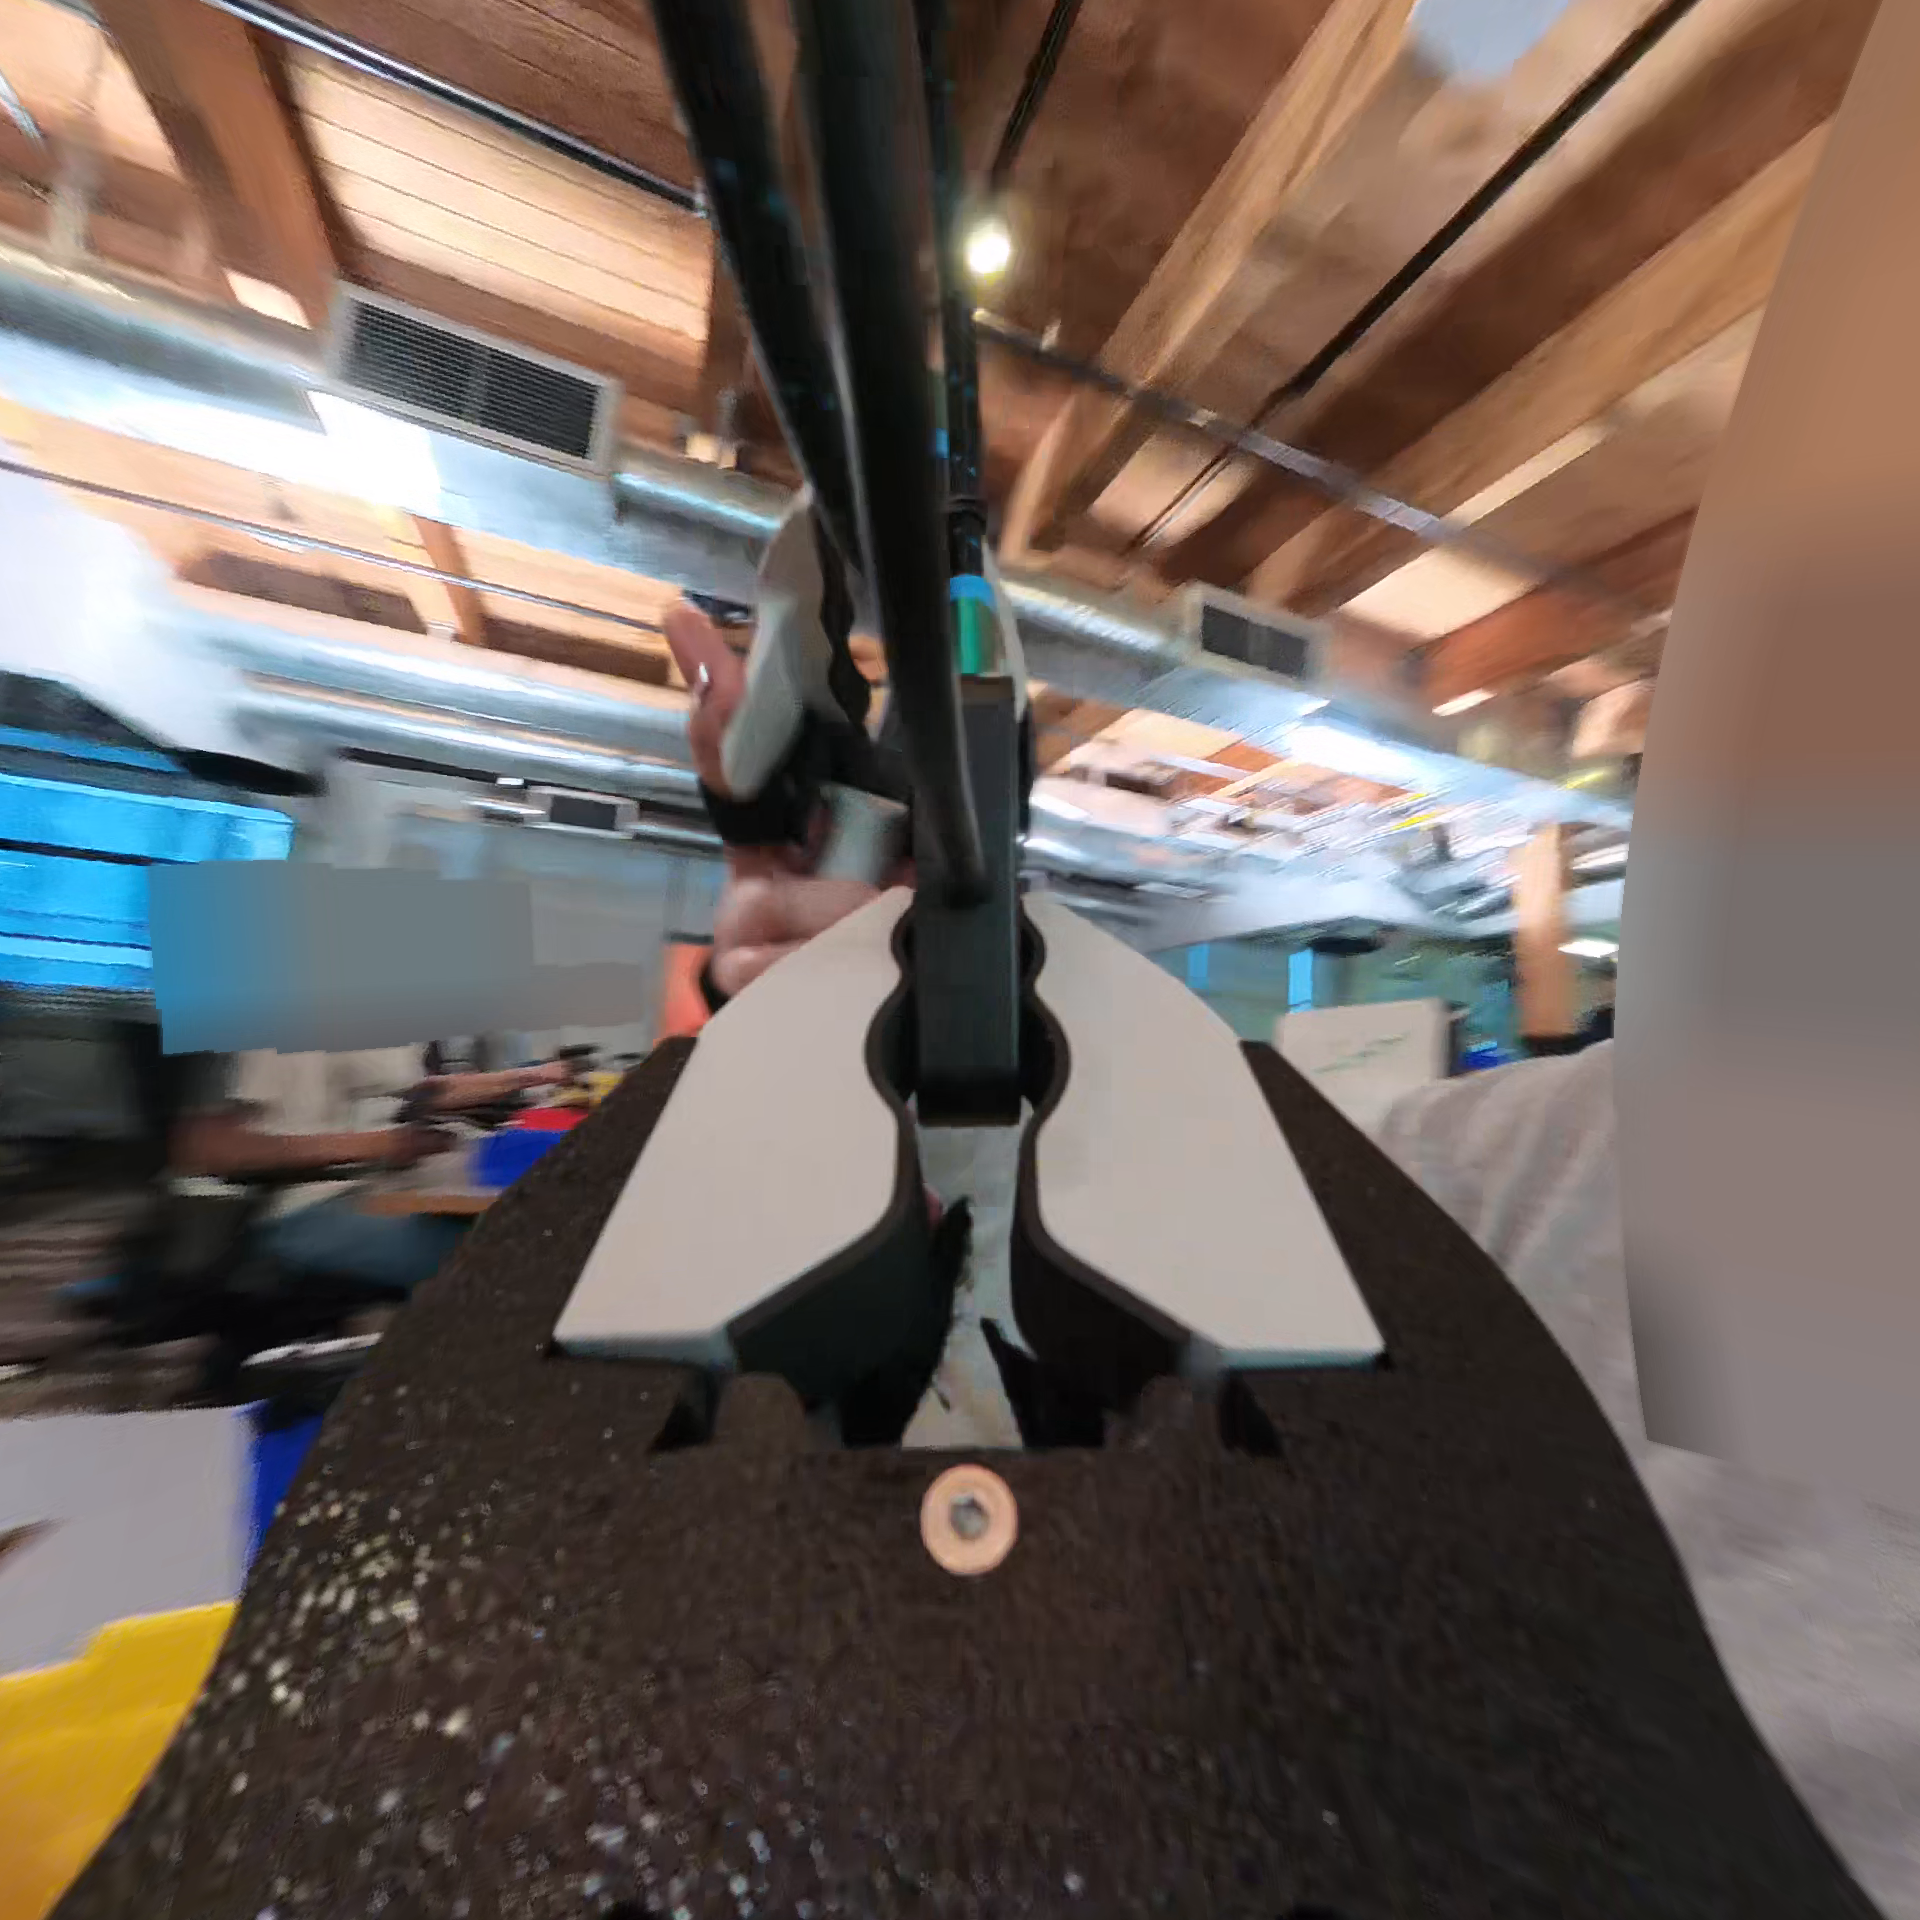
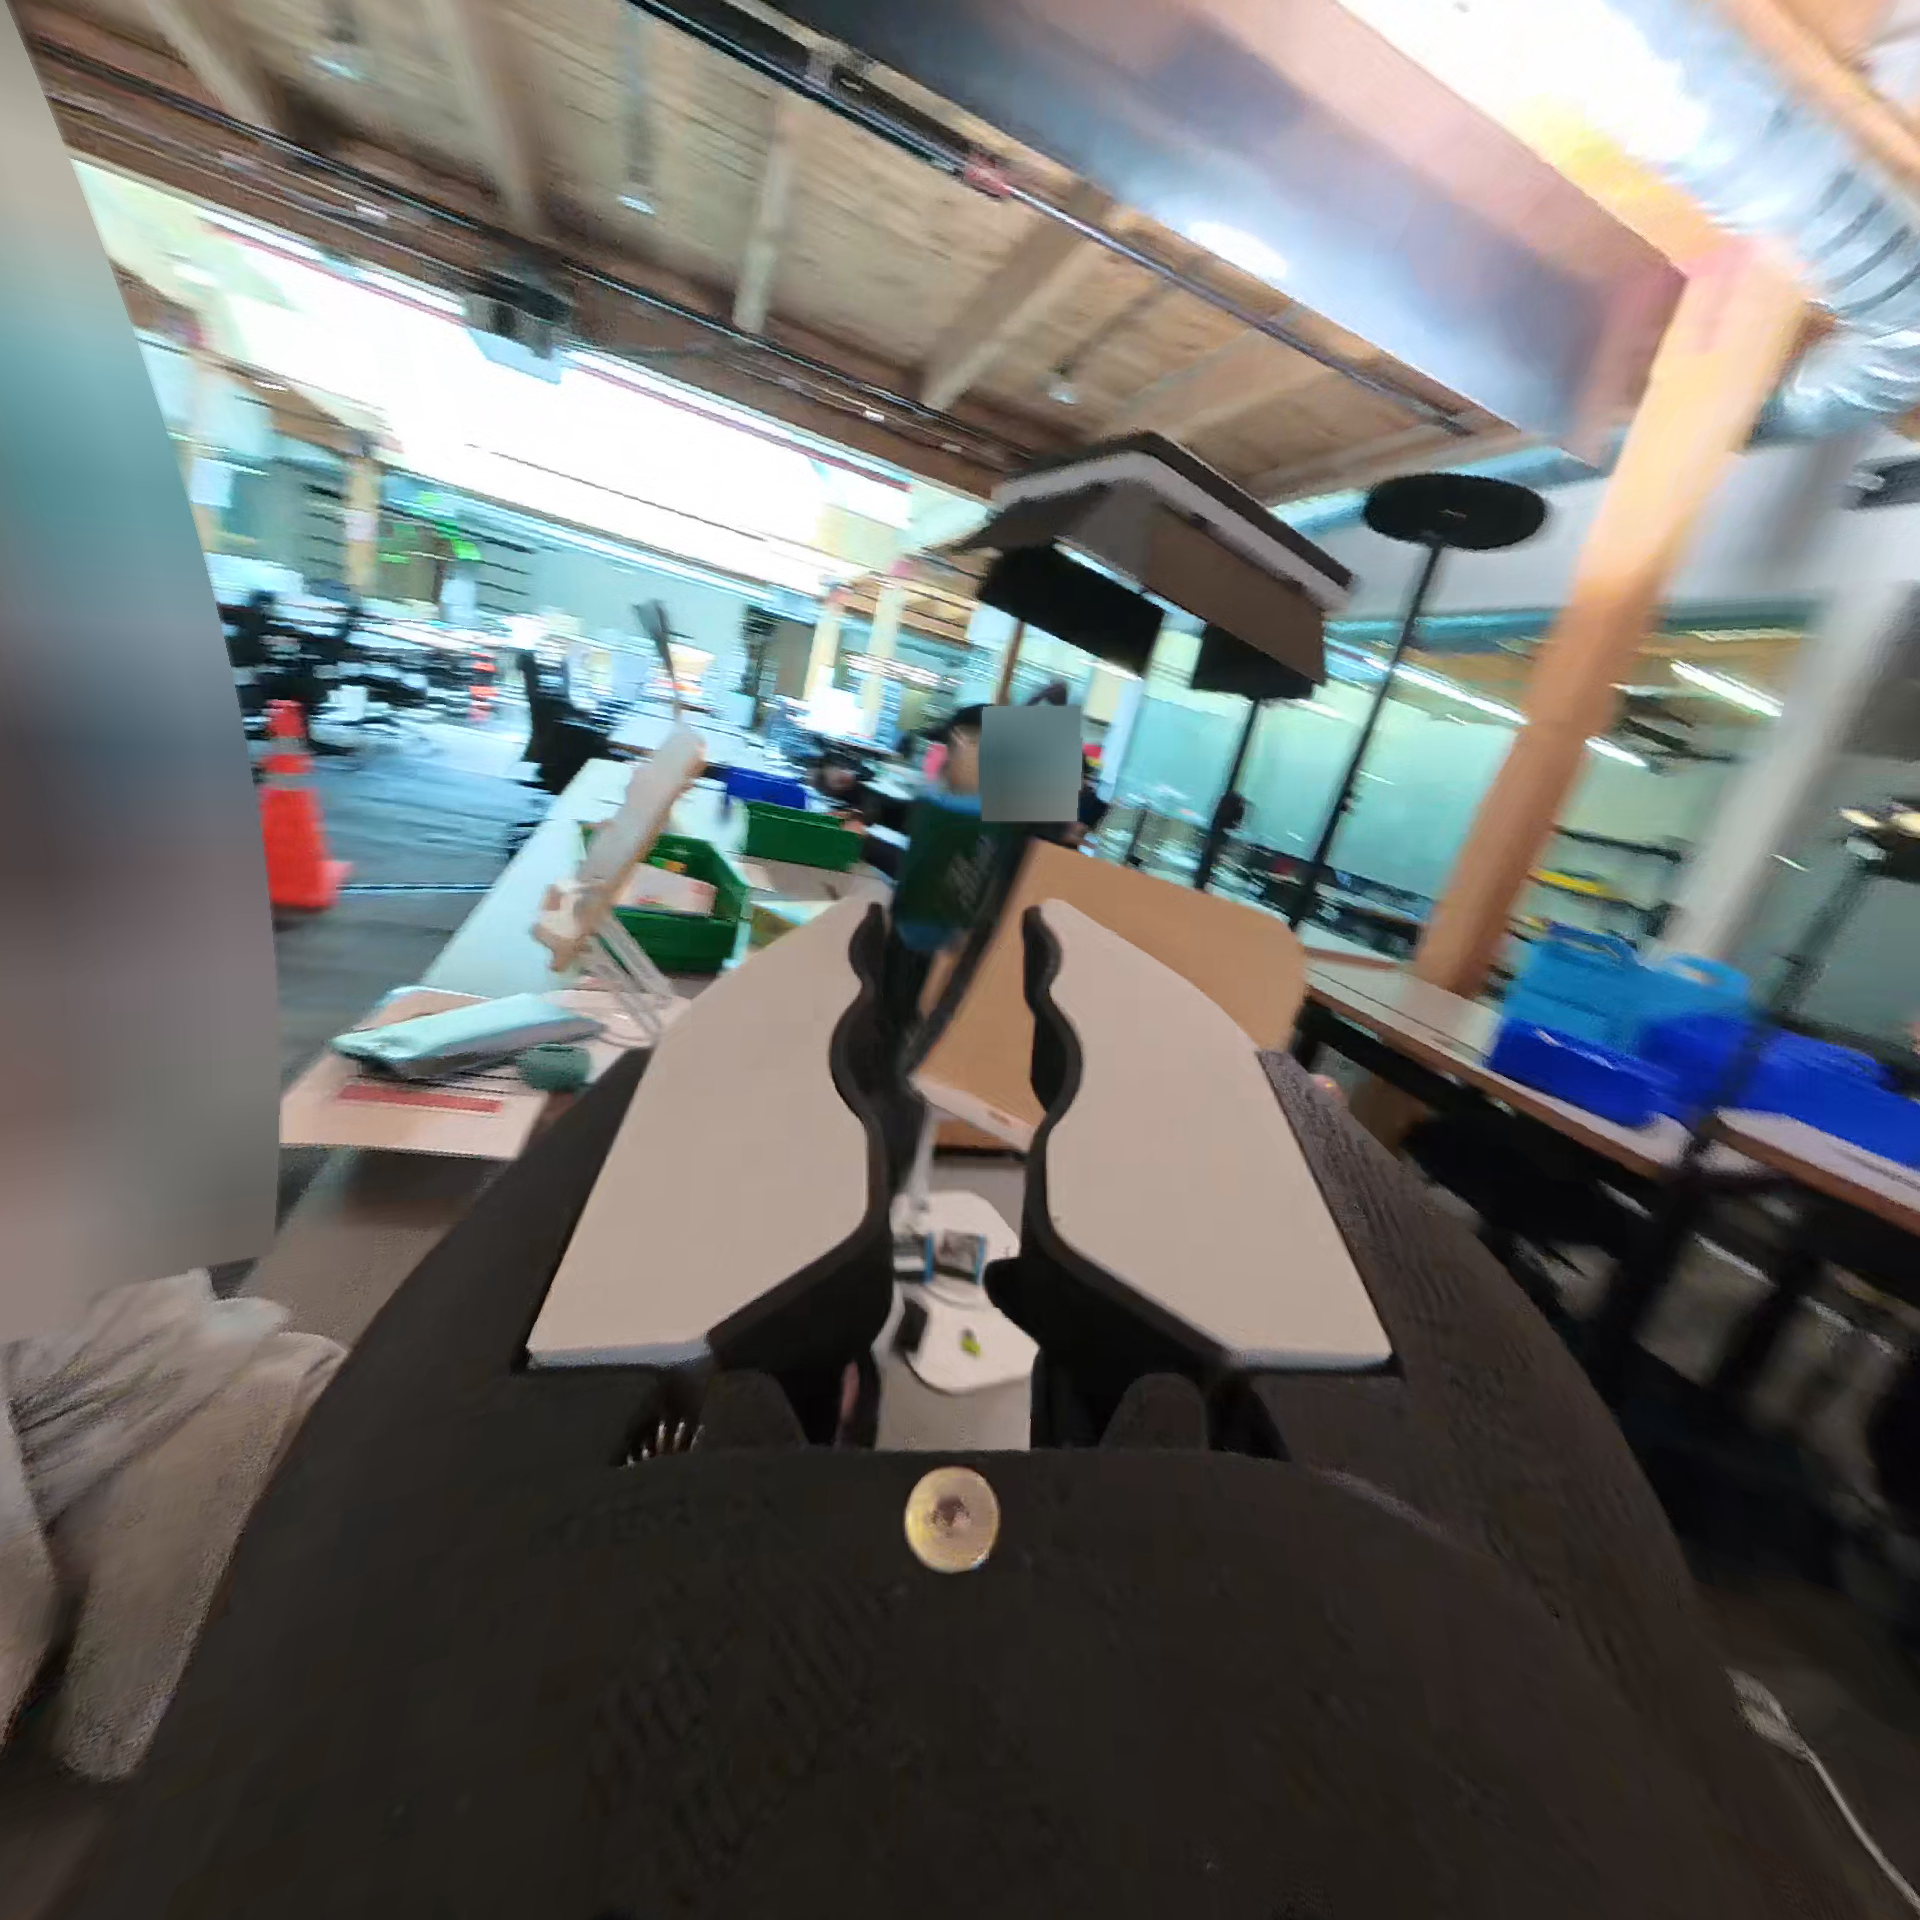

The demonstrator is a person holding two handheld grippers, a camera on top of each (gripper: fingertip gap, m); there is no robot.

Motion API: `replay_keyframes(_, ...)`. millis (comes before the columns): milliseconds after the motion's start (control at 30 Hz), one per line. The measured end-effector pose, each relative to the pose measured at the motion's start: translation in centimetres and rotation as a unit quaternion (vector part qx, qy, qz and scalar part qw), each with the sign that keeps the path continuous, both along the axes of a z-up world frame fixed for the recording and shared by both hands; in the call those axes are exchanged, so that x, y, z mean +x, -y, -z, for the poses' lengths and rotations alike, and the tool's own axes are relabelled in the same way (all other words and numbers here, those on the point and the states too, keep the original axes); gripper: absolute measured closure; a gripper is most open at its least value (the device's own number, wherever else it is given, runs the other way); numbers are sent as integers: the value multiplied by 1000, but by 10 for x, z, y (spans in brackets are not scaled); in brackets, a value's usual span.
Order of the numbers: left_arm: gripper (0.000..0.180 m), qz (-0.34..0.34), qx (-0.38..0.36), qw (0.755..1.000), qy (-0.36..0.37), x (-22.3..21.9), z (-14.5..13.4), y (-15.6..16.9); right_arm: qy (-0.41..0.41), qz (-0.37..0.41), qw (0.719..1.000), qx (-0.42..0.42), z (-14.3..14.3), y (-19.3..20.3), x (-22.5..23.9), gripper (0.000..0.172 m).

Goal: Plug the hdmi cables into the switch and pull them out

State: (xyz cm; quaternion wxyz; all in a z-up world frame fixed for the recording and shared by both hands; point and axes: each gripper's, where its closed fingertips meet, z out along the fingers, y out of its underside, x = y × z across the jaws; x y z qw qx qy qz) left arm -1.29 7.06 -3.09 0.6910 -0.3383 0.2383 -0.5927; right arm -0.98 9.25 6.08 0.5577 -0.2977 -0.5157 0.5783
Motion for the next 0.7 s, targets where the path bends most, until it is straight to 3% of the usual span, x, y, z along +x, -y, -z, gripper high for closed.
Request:
replay_keyframes(100,167,-99,1,993,-57,-9,-1,-6,86,42,995,-19,35,-6,0,132)
replay_keyframes(200,167,-136,-5,981,-141,-2,8,-8,153,21,988,-10,63,11,-6,121)
replay_keyframes(300,167,-124,-11,972,-201,11,18,-5,166,14,986,-7,69,21,-10,134)
replay_keyframes(400,167,-116,-3,971,-210,19,17,1,157,-3,987,-23,67,28,-8,158)
replay_keyframes(500,167,-132,11,970,-206,23,13,4,137,-39,988,-57,62,36,-3,161)
replay_keyframes(600,135,-157,7,964,-215,34,11,2,123,-54,989,-70,64,43,-2,162)
replay_keyframes(700,156,-199,27,951,-235,38,15,-2,106,-66,989,-81,67,50,-1,162)
